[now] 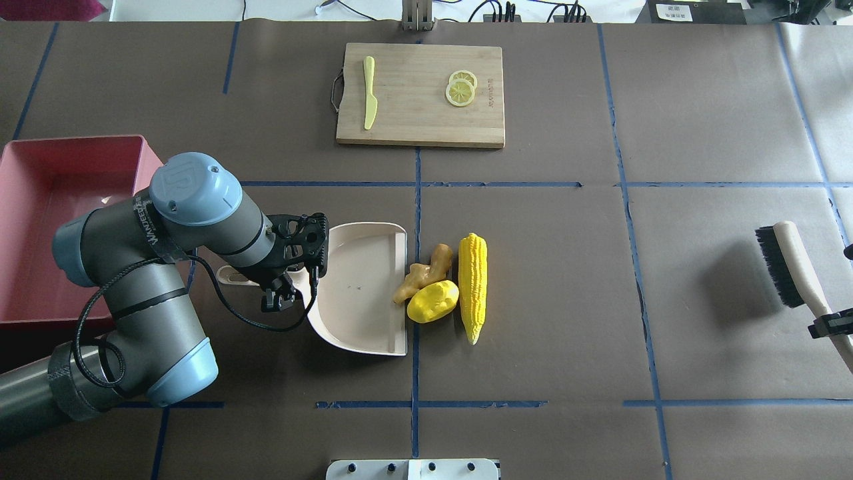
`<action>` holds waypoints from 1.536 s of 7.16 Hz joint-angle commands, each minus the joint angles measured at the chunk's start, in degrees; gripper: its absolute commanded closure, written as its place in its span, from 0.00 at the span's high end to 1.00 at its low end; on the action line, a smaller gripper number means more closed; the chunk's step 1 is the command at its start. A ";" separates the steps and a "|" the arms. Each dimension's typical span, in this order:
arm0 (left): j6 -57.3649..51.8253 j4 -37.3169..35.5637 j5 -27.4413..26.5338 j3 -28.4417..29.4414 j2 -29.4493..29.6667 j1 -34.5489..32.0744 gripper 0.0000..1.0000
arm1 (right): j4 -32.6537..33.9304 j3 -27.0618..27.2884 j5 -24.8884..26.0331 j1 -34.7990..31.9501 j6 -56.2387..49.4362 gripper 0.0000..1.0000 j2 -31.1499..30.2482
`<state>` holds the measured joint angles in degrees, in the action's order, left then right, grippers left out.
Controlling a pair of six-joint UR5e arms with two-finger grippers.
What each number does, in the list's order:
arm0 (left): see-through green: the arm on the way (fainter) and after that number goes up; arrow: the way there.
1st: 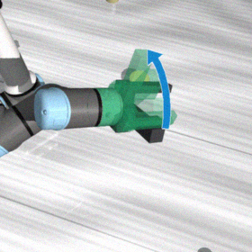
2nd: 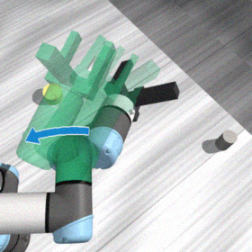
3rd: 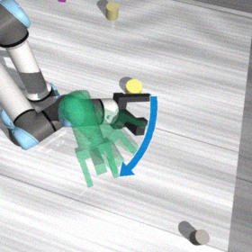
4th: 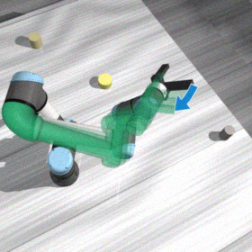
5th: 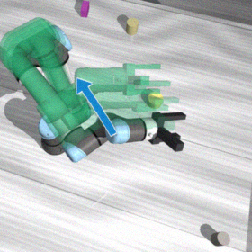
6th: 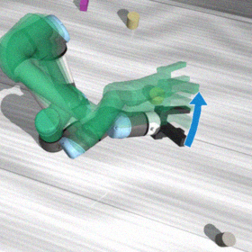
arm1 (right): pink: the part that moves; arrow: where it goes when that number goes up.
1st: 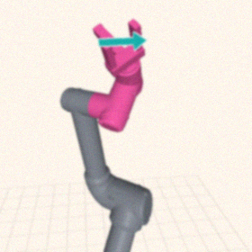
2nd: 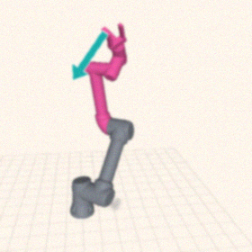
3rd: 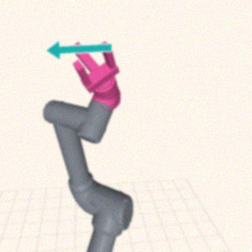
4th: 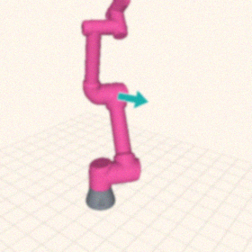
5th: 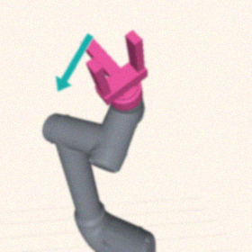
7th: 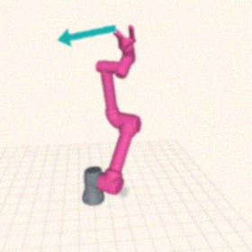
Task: Sweep and dump trash into bin
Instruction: 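Rotate the dustpan with the left gripper so its mouth faces the vegetables, then move the white brush with the right gripper behind the corn and potato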
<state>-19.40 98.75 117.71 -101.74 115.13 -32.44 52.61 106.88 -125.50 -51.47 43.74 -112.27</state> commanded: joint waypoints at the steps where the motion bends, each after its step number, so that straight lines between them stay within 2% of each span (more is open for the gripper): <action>1: 0.33 1.26 0.06 0.14 -0.08 0.00 0.01 | 0.21 1.57 -2.63 1.02 4.49 0.00 3.00; 4: 1.12 2.59 0.06 0.23 -0.17 0.00 0.01 | 0.30 5.70 -1.77 8.73 16.25 0.00 6.00; 7: 1.12 2.59 0.06 0.23 -0.26 0.00 0.01 | 0.48 8.17 1.91 18.39 27.41 0.00 10.73; 8: 1.12 2.59 0.06 0.23 -0.35 0.00 0.01 | 2.39 8.17 3.58 20.43 29.36 0.00 14.06; 9: 1.12 2.59 0.06 0.23 -0.44 0.00 0.01 | 7.63 8.17 3.94 20.97 29.47 0.00 19.40; 10: 1.56 2.68 0.06 0.14 -0.44 0.00 0.01 | 11.86 7.82 6.47 22.54 29.47 0.00 24.41; 11: 2.52 3.81 0.06 0.23 -0.61 0.00 0.01 | 13.64 7.56 8.24 24.47 29.56 0.00 27.68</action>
<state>-17.76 101.67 117.77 -101.54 114.66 -32.43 62.80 114.75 -119.58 -29.20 73.07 -89.53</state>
